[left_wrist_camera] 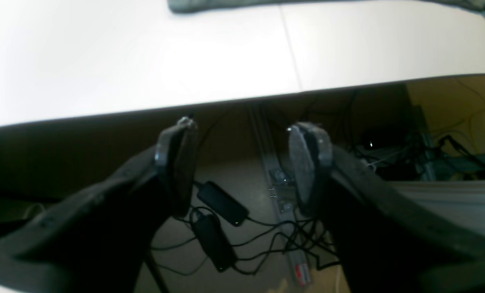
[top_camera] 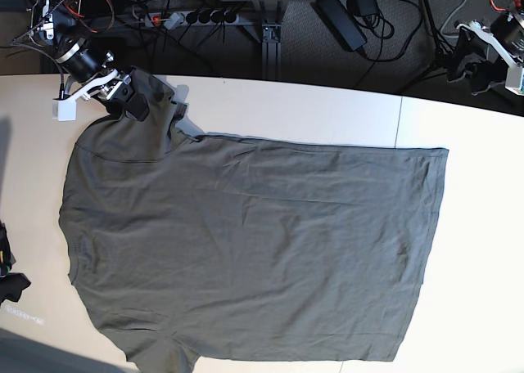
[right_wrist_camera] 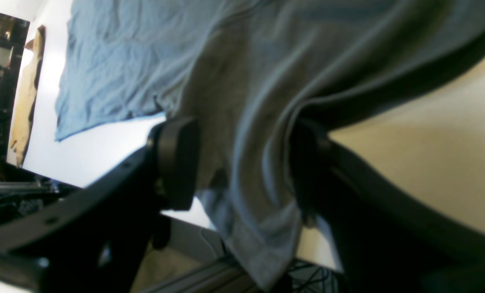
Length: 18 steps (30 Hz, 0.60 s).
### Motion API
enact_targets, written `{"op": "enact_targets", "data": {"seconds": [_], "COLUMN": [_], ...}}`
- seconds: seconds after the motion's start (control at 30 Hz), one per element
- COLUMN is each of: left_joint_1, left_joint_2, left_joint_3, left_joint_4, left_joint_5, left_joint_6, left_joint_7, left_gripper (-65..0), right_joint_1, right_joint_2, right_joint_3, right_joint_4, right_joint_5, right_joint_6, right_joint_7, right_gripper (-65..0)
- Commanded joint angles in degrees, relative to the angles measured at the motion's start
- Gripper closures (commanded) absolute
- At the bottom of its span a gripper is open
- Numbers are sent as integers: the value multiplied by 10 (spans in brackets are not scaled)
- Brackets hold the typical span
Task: Fold the T-shirt properly
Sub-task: 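Grasp the grey T-shirt's shoulder with right gripper, hem corner with left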
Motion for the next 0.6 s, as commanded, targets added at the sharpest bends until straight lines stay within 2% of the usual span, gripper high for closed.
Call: {"op": "enact_targets", "data": {"seconds": [0.0, 0.33, 0.43, 0.57], "left_joint_1": [-3, -113, -157, -233], "left_joint_2": [-13, -62, -74, -87], "left_joint_3": [-14, -27, -16, 41], "left_joint_4": [8, -11, -59, -157], "left_joint_5": [-18, -43, -44, -54], "left_joint_6": [-8, -4, -4, -4], "left_joint_7": [-4, 29, 30, 32], "left_gripper": [-390, -391, -391, -391], "right_joint_1": [-7, -6, -6, -6], "right_joint_2": [3, 2, 2, 2], "right_joint_3": [0, 0, 0, 0], "right_joint_4": [1, 1, 1, 1], "right_joint_5": [-21, -36, -36, -37], "right_joint_6": [49, 49, 49, 49], "right_joint_7": [-22, -22, -22, -22], "right_gripper": [-361, -358, -358, -358]}}
